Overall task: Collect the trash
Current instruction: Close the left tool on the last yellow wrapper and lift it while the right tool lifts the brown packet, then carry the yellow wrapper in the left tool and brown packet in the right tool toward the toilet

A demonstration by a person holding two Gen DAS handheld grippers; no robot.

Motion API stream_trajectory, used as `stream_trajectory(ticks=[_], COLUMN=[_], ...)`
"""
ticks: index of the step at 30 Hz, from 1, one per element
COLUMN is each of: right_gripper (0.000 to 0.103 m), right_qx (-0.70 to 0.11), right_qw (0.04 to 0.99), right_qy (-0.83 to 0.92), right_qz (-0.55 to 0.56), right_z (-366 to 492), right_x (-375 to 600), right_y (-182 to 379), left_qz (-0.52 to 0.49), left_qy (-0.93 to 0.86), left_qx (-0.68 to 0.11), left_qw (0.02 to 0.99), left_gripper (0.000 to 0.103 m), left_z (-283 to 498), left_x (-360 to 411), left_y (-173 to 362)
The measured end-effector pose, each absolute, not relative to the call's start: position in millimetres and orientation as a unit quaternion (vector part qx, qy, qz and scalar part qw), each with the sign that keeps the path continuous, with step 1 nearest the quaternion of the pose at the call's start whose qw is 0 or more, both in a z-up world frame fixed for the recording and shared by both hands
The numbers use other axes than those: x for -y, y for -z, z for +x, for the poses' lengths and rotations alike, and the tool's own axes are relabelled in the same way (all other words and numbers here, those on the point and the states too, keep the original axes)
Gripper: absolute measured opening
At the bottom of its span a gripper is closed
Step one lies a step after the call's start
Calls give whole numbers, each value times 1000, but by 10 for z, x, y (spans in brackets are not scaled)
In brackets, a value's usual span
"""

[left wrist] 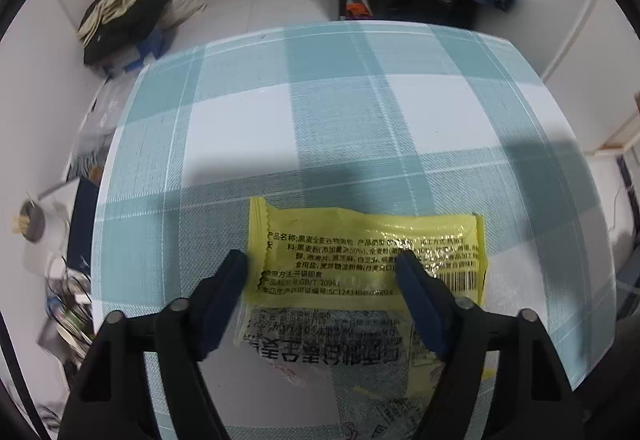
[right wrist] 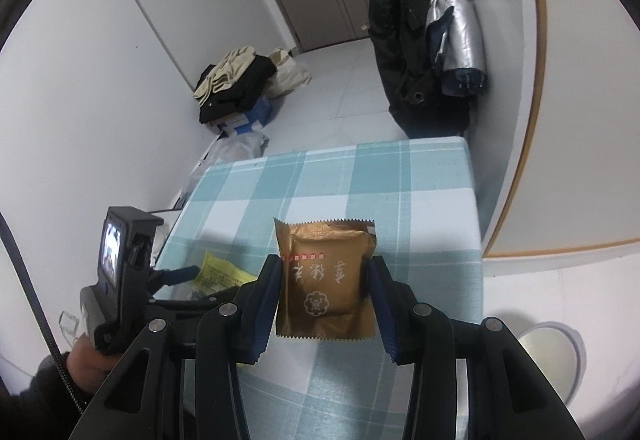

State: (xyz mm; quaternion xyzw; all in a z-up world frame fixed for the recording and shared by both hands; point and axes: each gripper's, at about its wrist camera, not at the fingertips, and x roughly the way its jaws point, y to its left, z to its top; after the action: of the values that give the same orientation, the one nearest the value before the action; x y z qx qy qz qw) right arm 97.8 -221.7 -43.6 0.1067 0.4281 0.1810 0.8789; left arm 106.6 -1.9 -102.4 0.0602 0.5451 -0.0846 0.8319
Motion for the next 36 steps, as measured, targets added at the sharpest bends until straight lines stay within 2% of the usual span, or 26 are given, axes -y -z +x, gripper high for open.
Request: stream_trajectory(ticks=[1, 2, 3, 4, 5, 8, 13, 19, 30, 36], right_gripper=[42, 43, 43, 43, 43, 43, 42, 41, 41, 41], right_qx=[-426, -426, -426, -426, -426, -425, -423, -404, -352, -330], right_qw=[880, 880, 880, 880, 881, 882, 883, 889, 909, 917], right_qy=[-180, -180, -180, -178, -177, -175, -175, -180, -180, -167], right_qz=[109, 109, 109, 108, 108, 106, 104, 121, 133, 148], right_z=[963, 957, 953, 936, 925, 893, 820, 667, 195, -37], right_x=[2233, 2239, 2245, 2248, 2250, 2245, 2231, 2294, 2671, 3010], right_y=[426, 425, 428, 428, 429, 428, 375, 139, -368, -568], left_qz=[57, 59, 62, 66, 73, 89, 49, 1, 10, -18], left_qy=[92, 94, 94, 94, 92, 91, 95, 109, 137, 162], left_qx=[-544, -540, -537, -535, -534, -531, -533, -495, -436, -418], left_qw=[832, 834, 836, 837, 837, 838, 839, 862, 890, 894], left_gripper=[62, 48, 29, 19, 5, 3, 2, 2, 2, 2], left_z=[1048, 1027, 1013, 991, 970, 931, 956, 842, 606, 487], left_x=[16, 25, 25, 32, 37, 81, 19, -10, 318, 502], left_y=[1011, 990, 972, 969, 960, 971, 963, 636, 196, -10])
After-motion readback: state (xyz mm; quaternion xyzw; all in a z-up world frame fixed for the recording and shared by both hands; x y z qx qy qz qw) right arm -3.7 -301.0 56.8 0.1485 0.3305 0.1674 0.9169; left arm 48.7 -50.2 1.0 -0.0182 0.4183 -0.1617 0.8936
